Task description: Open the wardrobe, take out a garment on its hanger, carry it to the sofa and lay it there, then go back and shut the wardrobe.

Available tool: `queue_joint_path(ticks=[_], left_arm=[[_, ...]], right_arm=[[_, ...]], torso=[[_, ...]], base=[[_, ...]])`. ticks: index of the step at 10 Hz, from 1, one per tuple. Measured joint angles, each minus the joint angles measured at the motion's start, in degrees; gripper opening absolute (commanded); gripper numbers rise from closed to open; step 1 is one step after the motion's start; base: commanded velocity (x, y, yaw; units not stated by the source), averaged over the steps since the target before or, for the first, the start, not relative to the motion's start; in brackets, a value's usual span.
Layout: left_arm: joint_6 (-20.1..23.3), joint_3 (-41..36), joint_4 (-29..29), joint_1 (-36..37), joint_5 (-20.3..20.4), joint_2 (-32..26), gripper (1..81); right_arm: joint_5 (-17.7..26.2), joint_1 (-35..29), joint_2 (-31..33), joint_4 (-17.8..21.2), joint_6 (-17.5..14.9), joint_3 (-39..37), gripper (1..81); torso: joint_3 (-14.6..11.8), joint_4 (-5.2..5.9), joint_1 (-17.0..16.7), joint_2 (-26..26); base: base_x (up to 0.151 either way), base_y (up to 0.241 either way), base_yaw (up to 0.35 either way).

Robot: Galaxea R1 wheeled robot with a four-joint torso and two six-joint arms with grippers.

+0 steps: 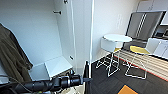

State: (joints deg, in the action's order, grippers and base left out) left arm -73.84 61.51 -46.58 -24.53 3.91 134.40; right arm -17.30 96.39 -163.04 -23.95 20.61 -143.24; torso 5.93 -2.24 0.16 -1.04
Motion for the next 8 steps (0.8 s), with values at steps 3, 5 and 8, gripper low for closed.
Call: queue_joint_path(ticks=[3, 5, 8], left_arm=[[-0.02, -0.27, -0.11, -0.11, -0.01, -0.44, 1.0], [-0.02, -0.30, -0.17, -0.02, -0.01, -0.39, 1.0], [0.00, -0.38, -0.33, 0.05, -0.01, -0.50, 1.0]], right_arm=[[0.77, -0.06, -0.48, -0.29, -0.04, -0.21, 81.1], [0.84, -0.02, -0.55, -0.32, -0.24, -0.30, 81.1], [0.84, 0.11, -1.16, -0.33, -0.41, -0.87, 81.1]], torso=[[0.00, 0.00, 0.00, 0.00], [0.00, 0.00, 0.00, 0.00], [0.00, 0.00, 0.00, 0.00]], base=[[0.000, 0.000, -0.212], [0.000, 0.000, -0.212], [0.000, 0.000, -0.212]])
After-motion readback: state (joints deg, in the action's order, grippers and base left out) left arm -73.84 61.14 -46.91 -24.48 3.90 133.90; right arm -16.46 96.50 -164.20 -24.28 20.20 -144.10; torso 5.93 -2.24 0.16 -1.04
